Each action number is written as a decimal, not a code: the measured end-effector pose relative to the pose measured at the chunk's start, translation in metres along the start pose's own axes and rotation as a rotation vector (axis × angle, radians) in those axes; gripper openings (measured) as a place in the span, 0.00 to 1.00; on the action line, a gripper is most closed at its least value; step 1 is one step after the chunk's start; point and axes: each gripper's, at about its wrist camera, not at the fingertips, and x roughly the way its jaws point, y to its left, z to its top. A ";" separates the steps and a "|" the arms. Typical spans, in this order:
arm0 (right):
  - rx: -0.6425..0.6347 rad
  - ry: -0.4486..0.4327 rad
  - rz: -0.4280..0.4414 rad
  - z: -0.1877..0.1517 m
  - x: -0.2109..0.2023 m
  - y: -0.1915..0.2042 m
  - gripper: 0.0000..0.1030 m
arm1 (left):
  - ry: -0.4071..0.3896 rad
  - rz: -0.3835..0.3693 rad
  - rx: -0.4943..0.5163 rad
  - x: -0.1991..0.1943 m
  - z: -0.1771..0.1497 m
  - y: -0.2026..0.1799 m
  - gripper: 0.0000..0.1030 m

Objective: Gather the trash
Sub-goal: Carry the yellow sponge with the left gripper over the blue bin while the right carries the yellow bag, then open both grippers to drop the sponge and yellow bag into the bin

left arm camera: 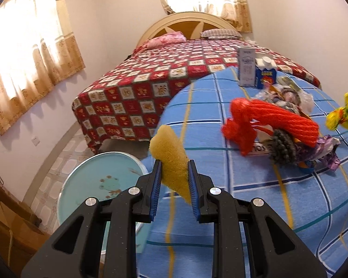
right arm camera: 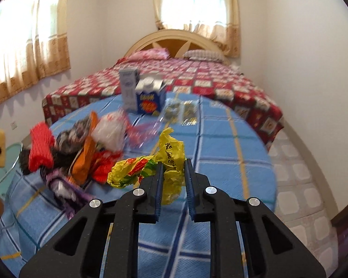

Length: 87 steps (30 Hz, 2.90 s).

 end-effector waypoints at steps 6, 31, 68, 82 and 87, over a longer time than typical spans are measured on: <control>-0.029 -0.060 -0.014 0.027 -0.006 0.014 0.18 | 0.021 0.071 -0.030 0.004 0.000 0.027 0.22; -0.244 -0.114 0.331 0.084 0.027 0.225 0.18 | 0.140 0.283 -0.125 0.016 -0.035 0.129 0.24; -0.455 0.038 0.489 0.043 0.077 0.382 0.18 | 0.209 0.357 -0.167 0.026 -0.055 0.176 0.25; -0.484 0.068 0.545 0.035 0.075 0.392 0.34 | 0.187 0.293 -0.154 0.026 -0.054 0.161 0.47; -0.474 0.075 0.546 0.032 0.075 0.390 0.49 | 0.181 0.278 -0.152 0.027 -0.053 0.157 0.56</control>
